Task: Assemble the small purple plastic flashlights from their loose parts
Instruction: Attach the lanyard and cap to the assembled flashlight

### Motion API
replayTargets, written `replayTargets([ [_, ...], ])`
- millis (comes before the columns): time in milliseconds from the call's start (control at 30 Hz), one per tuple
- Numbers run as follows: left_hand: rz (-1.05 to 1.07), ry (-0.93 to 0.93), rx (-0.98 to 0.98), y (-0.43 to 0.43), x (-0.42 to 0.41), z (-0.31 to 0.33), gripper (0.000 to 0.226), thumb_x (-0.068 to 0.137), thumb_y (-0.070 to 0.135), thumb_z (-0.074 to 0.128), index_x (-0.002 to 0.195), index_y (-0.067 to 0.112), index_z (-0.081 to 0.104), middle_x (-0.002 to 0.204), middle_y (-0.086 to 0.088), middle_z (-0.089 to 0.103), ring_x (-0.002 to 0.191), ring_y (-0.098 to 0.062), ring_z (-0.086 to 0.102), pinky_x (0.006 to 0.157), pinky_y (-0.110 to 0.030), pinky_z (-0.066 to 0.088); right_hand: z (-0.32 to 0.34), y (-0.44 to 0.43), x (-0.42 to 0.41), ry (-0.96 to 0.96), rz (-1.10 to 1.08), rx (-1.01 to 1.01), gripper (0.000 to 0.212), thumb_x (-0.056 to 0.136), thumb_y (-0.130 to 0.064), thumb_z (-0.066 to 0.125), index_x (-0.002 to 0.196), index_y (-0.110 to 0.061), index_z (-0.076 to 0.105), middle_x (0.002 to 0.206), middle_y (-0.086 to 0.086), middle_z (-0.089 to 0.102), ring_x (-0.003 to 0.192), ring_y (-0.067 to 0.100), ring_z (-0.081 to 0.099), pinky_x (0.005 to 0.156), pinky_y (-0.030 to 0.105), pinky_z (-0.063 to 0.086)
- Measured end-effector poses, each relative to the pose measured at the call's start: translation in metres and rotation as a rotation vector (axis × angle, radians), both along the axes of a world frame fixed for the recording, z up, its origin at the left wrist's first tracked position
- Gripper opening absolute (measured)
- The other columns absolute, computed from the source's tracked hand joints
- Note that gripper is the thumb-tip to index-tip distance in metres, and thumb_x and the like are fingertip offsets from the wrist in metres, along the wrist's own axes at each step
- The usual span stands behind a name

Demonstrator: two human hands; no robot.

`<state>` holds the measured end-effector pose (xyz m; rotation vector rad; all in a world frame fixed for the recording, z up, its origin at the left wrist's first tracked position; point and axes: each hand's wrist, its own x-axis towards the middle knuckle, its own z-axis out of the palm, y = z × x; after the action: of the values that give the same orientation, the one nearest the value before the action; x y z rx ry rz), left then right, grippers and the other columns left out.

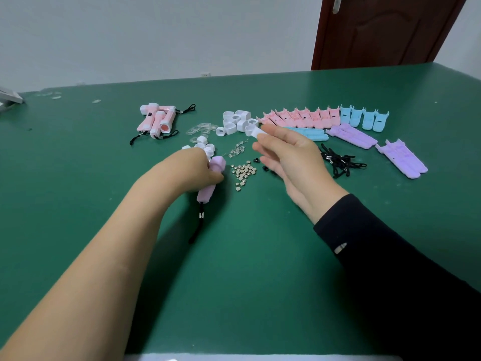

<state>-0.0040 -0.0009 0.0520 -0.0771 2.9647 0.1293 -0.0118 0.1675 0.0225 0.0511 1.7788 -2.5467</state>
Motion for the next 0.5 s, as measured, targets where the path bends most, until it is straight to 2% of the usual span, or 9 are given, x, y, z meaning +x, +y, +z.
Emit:
replayTargets([
  [100, -0.012, 0.105, 0.106, -0.005, -0.005, -0.001, 0.041, 0.092, 0.031, 0.053, 0.056, 0.011, 0.059, 0.049, -0.002, 0.046, 0.048, -0.018, 0.041, 0.046, -0.026, 0.03, -0.002, 0.001, -0.001, -0.085, 0.05, -0.116, 0.014, 0.087, -0.011, 0.069, 0.096, -0.021, 0.067, 0.095, -0.004, 0.074, 0.081, 0.009, 0.072, 0.074, 0.022, 0.055],
  [167, 0.004, 0.176, 0.282, -0.005, -0.007, -0.002, 0.037, 0.091, 0.036, 0.055, 0.069, 0.008, 0.064, 0.045, 0.002, 0.053, 0.045, -0.013, 0.045, 0.043, -0.018, 0.032, -0.002, 0.0, -0.003, -0.134, 0.069, -0.169, 0.013, 0.087, -0.012, 0.069, 0.096, -0.022, 0.066, 0.091, -0.005, 0.074, 0.081, 0.01, 0.072, 0.072, 0.023, 0.054],
  [200, 0.009, 0.193, 0.4, -0.004, -0.008, -0.003, 0.032, 0.09, 0.037, 0.058, 0.075, 0.01, 0.065, 0.048, 0.004, 0.058, 0.047, -0.011, 0.048, 0.046, -0.016, 0.036, -0.002, 0.0, -0.004, -0.153, 0.077, -0.184, 0.013, 0.087, -0.013, 0.069, 0.095, -0.022, 0.066, 0.089, -0.006, 0.074, 0.081, 0.009, 0.072, 0.072, 0.023, 0.054],
  [267, 0.008, 0.194, 0.654, -0.001, -0.008, -0.005, 0.021, 0.086, 0.038, 0.065, 0.086, 0.016, 0.064, 0.066, 0.002, 0.066, 0.058, -0.012, 0.055, 0.064, -0.025, 0.046, -0.002, 0.0, -0.005, -0.177, 0.098, -0.203, 0.011, 0.087, -0.017, 0.069, 0.096, -0.024, 0.066, 0.086, -0.008, 0.074, 0.081, 0.008, 0.071, 0.07, 0.024, 0.053],
  [333, -0.019, 0.176, 0.836, 0.004, -0.007, -0.006, 0.022, 0.087, 0.035, 0.067, 0.094, 0.015, 0.061, 0.075, 0.0, 0.063, 0.066, -0.016, 0.056, 0.071, -0.032, 0.048, -0.001, 0.0, -0.006, -0.189, 0.124, -0.224, 0.011, 0.089, -0.02, 0.067, 0.099, -0.025, 0.066, 0.086, -0.008, 0.074, 0.083, 0.007, 0.07, 0.069, 0.024, 0.052],
  [400, -0.047, 0.154, 0.935, 0.008, -0.005, -0.006, 0.021, 0.091, 0.032, 0.065, 0.098, 0.013, 0.057, 0.078, -0.002, 0.06, 0.066, -0.013, 0.058, 0.067, -0.03, 0.047, -0.001, 0.001, -0.007, -0.2, 0.146, -0.264, 0.011, 0.09, -0.022, 0.065, 0.101, -0.024, 0.065, 0.088, -0.007, 0.074, 0.085, 0.007, 0.068, 0.07, 0.024, 0.052],
  [500, -0.067, 0.117, 1.072, 0.014, -0.004, -0.007, 0.014, 0.095, 0.026, 0.06, 0.1, 0.015, 0.052, 0.08, 0.003, 0.061, 0.056, -0.006, 0.057, 0.055, -0.021, 0.043, 0.0, 0.001, -0.007, -0.223, 0.156, -0.344, 0.013, 0.092, -0.02, 0.063, 0.105, -0.02, 0.064, 0.092, -0.003, 0.073, 0.087, 0.01, 0.067, 0.072, 0.024, 0.053],
])
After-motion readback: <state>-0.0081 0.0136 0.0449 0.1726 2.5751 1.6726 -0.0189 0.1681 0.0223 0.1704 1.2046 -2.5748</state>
